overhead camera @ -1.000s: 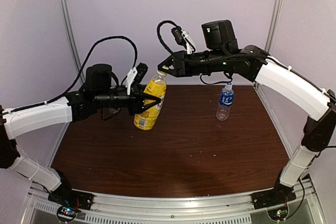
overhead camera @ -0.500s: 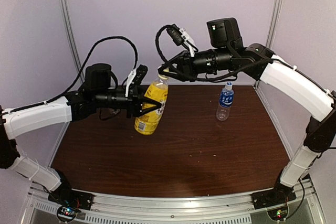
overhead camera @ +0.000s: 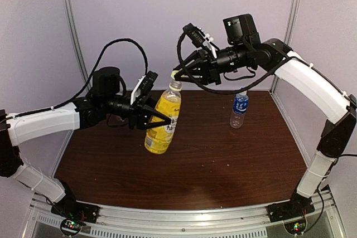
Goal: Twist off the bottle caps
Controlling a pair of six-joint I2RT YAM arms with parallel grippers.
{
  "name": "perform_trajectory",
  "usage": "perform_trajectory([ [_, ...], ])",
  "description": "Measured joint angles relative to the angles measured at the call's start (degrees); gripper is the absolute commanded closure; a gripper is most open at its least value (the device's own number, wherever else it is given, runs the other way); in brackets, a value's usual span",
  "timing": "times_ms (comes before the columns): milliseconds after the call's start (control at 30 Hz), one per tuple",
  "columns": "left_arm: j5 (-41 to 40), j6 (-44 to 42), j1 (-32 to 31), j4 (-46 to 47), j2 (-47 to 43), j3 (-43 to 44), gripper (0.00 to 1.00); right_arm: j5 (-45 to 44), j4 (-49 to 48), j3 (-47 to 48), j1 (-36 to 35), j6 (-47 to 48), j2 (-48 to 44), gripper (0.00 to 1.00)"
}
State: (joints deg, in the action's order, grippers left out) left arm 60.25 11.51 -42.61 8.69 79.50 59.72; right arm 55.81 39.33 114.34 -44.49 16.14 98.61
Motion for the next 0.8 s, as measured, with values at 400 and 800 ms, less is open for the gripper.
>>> perform_trajectory([
  [400, -10.95, -3.02, -0.13, -1.86, -1.84, 0.02, 0.63, -10.27, -12.37, -22.03, 5.29, -11.93, -12.98, 0.79],
  [800, -26.10, -4.87, -0.07, -1.20, -7.02, -1.27, 0.63, -31.28, -23.87, -57.48, 5.29, -24.30, -20.72, 0.78],
])
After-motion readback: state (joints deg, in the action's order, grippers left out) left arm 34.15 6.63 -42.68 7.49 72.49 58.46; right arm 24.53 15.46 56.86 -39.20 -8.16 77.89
